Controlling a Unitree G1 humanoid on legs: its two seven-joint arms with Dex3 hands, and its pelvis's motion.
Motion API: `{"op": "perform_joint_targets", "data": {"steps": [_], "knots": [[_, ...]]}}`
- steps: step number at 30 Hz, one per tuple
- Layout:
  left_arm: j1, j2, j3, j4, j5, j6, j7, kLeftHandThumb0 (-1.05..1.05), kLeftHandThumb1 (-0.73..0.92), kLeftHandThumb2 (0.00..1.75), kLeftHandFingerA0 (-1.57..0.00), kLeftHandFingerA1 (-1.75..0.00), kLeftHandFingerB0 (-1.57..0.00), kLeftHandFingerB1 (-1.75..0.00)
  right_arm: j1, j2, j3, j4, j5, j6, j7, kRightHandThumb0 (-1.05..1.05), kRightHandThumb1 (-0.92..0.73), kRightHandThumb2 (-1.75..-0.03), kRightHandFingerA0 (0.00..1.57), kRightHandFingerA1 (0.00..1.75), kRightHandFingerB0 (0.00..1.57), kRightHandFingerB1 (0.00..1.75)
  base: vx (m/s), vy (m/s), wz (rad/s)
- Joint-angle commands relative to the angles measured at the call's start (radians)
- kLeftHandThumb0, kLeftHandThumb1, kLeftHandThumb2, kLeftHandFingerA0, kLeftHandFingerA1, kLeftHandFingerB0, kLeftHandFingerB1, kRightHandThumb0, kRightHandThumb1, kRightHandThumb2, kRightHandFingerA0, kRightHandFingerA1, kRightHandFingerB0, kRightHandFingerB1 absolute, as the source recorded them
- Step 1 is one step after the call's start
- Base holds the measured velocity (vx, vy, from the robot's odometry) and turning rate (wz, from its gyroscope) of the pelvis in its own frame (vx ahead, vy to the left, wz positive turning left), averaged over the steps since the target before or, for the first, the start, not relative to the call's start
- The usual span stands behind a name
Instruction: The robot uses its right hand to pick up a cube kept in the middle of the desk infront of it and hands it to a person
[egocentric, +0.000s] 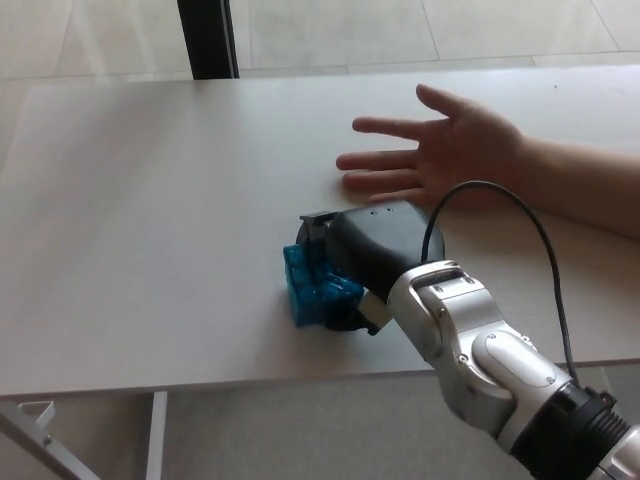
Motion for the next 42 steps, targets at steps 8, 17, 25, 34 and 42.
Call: {"op": "perform_joint_targets", "data": {"steps": [8, 17, 25, 34, 42], "knots": [[0.010, 0.006, 0.006, -0.002, 0.003, -0.022, 0.008, -0.76, 0.80, 0.65, -0.81, -0.51, -0.53, -0.39, 0.093, -0.132, -0.154, -0.007, 0.034, -0.204, -0.326, -0.35, -0.61, -0.58, 0.76, 1.68, 0.87, 0.75, 0.00, 0.000, 0.00], [0.022, 0.016, 0.011, -0.004, 0.001, -0.031, -0.008, -0.76, 0.80, 0.64, -0.79, -0.52, -0.51, -0.40, -0.163, -0.220, -0.376, 0.010, 0.145, -0.278, -0.215, -0.23, -0.62, -0.73, 0.87, 1.55, 0.89, 0.79, 0.00, 0.000, 0.00], [0.014, 0.013, 0.015, 0.006, 0.003, -0.010, 0.002, -0.76, 0.79, 0.65, -0.80, -0.51, -0.53, -0.40, -0.228, -0.266, -0.440, 0.135, 0.164, -0.285, -0.220, -0.29, -0.61, -0.61, 0.92, 1.62, 0.90, 0.67, 0.00, 0.000, 0.00], [0.021, 0.009, 0.002, 0.003, 0.010, -0.024, 0.001, -0.78, 0.81, 0.64, -0.83, -0.53, -0.53, -0.40, -0.231, -0.303, -0.383, 0.275, 0.129, -0.309, -0.215, -0.32, -0.55, -0.56, 0.94, 1.61, 0.91, 0.61, 0.00, 0.000, 0.00], [0.013, 0.006, 0.008, 0.000, 0.003, -0.020, -0.002, -0.76, 0.79, 0.65, -0.78, -0.51, -0.52, -0.40, -0.295, -0.297, -0.280, 0.432, 0.076, -0.302, -0.221, -0.35, -0.59, -0.58, 0.94, 1.65, 0.88, 0.64, 0.00, 0.000, 0.00]]}}
